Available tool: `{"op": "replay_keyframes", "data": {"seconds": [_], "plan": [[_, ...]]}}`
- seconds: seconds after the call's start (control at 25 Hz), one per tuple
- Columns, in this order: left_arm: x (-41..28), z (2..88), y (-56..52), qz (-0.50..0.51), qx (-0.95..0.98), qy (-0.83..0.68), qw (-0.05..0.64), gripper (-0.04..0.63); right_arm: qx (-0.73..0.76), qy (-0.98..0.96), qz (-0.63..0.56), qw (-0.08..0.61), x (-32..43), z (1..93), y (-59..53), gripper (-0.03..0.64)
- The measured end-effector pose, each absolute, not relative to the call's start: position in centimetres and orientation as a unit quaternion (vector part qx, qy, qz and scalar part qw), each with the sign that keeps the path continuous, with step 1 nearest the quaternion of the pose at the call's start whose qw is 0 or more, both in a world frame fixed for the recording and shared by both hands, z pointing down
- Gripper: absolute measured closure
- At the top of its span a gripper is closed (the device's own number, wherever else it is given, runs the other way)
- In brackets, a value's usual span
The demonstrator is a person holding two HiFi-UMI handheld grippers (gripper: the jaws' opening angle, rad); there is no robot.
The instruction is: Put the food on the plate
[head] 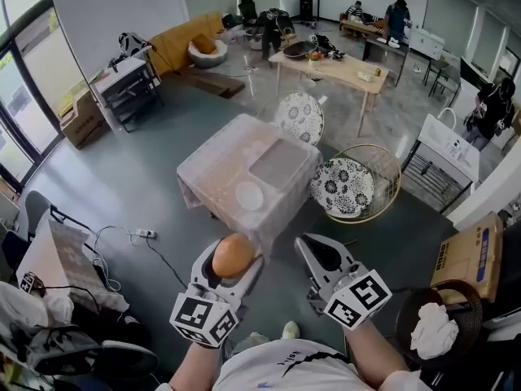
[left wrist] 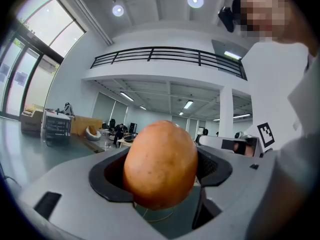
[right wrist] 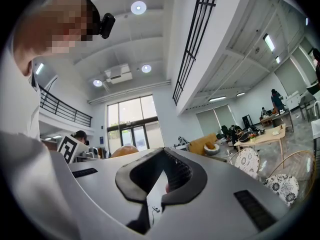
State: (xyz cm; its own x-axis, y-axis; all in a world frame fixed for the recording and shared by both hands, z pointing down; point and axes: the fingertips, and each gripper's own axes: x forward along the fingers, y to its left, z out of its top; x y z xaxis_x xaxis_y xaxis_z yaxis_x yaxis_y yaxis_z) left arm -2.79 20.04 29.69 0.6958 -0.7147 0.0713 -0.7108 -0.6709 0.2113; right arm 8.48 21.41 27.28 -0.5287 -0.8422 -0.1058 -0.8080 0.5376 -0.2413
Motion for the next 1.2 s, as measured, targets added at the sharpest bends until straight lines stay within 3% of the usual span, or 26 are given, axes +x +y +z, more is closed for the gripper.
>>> {"op": "replay_keyframes", "data": {"seconds": [0.64,1.2], "plan": [[0.3,31.3,15.3,-0.001,0.908,-0.398,0.127,0.238,-0.467,0.873,-0.102,0.092,10.2,28.8,16.0,0.604],[-0.1,34.6,-0.3,0.001,0.908,-0.392,0.146,0.239,-0.481,0.866,-0.117,0.077,8.8,31.1,0.4,0.604]]}}
